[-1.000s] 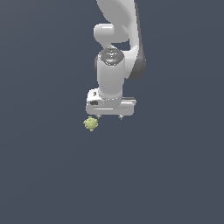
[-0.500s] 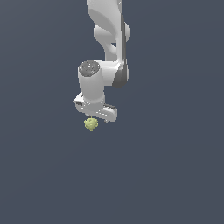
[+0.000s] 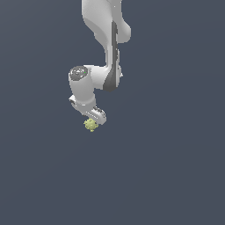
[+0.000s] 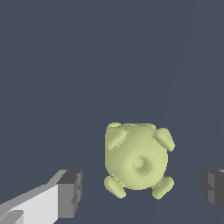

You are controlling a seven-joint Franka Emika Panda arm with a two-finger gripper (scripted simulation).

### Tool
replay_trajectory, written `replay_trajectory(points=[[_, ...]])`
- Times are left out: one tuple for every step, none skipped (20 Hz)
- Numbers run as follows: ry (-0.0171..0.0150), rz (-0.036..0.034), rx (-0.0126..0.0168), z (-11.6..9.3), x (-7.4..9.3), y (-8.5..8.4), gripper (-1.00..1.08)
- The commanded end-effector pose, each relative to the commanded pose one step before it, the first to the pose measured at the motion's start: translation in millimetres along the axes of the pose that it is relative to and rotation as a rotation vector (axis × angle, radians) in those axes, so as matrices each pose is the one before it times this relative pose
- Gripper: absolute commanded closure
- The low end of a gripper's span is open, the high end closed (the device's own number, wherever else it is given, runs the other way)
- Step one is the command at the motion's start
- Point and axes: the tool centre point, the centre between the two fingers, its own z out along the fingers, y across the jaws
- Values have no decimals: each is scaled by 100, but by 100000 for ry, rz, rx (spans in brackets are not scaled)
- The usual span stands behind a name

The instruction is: Pick up the object and move it to a goal position.

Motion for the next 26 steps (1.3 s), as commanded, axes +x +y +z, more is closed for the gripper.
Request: replay_trajectory(points=[[89, 2162, 42, 236, 9, 419, -92], [1, 146, -2, 18, 1, 32, -92], [-76, -808, -50, -75, -5, -122, -92], [0, 0, 0, 34, -2, -2, -92], [0, 0, 0, 102, -6, -5, -92], [4, 49, 1, 168, -1, 17, -92], [4, 49, 1, 235, -5, 14, -92], [4, 49, 1, 302, -10, 11, -92], [6, 69, 0, 366, -11, 19, -92], [6, 69, 0, 430, -15, 16, -92], [9, 97, 0, 491, -13, 28, -92], [8, 84, 0, 549, -18, 18, -92], [9, 97, 1, 527, -11, 24, -92], [7, 84, 3, 462, -4, 19, -92], [4, 48, 4, 396, -2, 1, -92], [4, 48, 7, 327, 8, 2, -92], [3, 48, 11, 259, 16, 3, -92], [0, 0, 0, 199, 11, -19, -92], [2, 44, 21, 132, 22, 8, -92], [0, 0, 0, 81, 10, -10, -92], [0, 0, 0, 26, 4, -4, -92], [0, 0, 0, 0, 0, 0, 108], [0, 0, 0, 0, 0, 0, 108], [0, 0, 0, 0, 0, 0, 108], [0, 0, 0, 0, 0, 0, 108], [0, 0, 0, 0, 0, 0, 108]])
